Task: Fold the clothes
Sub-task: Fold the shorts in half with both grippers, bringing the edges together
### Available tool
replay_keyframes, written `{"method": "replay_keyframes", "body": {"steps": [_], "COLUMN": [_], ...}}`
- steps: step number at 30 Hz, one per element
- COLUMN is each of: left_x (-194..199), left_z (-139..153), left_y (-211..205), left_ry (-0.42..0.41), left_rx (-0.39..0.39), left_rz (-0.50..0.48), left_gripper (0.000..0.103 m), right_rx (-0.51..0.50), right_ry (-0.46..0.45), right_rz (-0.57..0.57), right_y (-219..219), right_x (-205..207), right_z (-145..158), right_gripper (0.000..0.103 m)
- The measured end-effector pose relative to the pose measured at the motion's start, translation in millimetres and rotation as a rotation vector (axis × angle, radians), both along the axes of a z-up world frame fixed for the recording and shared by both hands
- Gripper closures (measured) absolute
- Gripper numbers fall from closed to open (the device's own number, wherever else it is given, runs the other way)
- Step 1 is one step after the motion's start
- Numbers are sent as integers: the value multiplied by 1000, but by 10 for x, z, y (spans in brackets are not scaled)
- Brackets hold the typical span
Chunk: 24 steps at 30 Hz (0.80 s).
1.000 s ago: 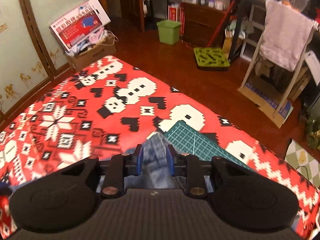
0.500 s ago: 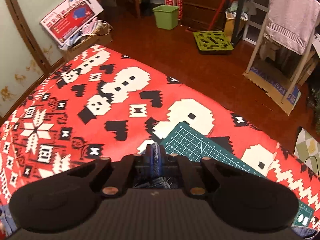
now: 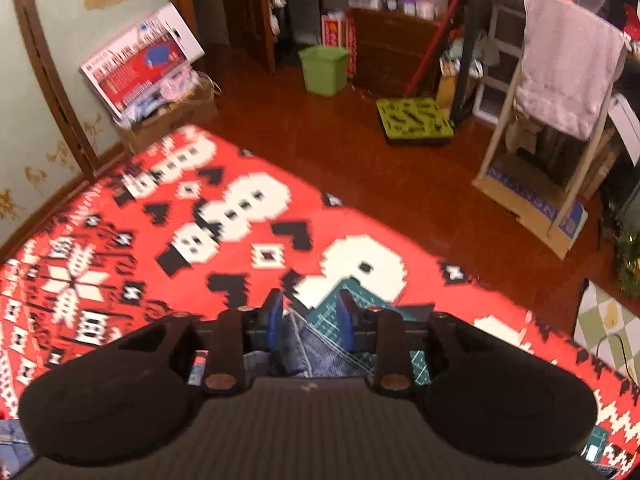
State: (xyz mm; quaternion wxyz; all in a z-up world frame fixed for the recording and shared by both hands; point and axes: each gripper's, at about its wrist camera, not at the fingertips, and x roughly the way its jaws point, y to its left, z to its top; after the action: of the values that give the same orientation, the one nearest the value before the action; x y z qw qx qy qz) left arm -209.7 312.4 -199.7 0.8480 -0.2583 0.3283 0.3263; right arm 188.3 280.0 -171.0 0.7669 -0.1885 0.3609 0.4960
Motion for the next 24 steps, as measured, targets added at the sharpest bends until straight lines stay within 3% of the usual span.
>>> {"method": "replay_keyframes", "body": {"steps": [2,4,9,16,21,24], "left_x": [3,6,310,643,580,518], "left_z": [49,98,45,-200,-301,-322], "left_y": [1,2,-96,-114,-87,-41], "left_ry": [-44,-87,-154,-125,-109,-129], "left_rx": [-14,-27,-76,-97,-82,-110], "left_rz": [-10,-20,-111,-83,-70,-64], "left_gripper": [87,87,92,96,98,100], "right_rx": [12,12,-4,-47,-59,-64], "right_ry": [7,17,62,50,14,-14], "right_rz": [73,157,285,425,458,419], "right_y": [-48,-93,-169,-69,-18,-10], "right_x": [-188,-416,-1003,-1656,-1786,-1669], "right_z": [76,125,-3,-321,-431,-444], "right_gripper": [77,93,93,93,93,95]}}
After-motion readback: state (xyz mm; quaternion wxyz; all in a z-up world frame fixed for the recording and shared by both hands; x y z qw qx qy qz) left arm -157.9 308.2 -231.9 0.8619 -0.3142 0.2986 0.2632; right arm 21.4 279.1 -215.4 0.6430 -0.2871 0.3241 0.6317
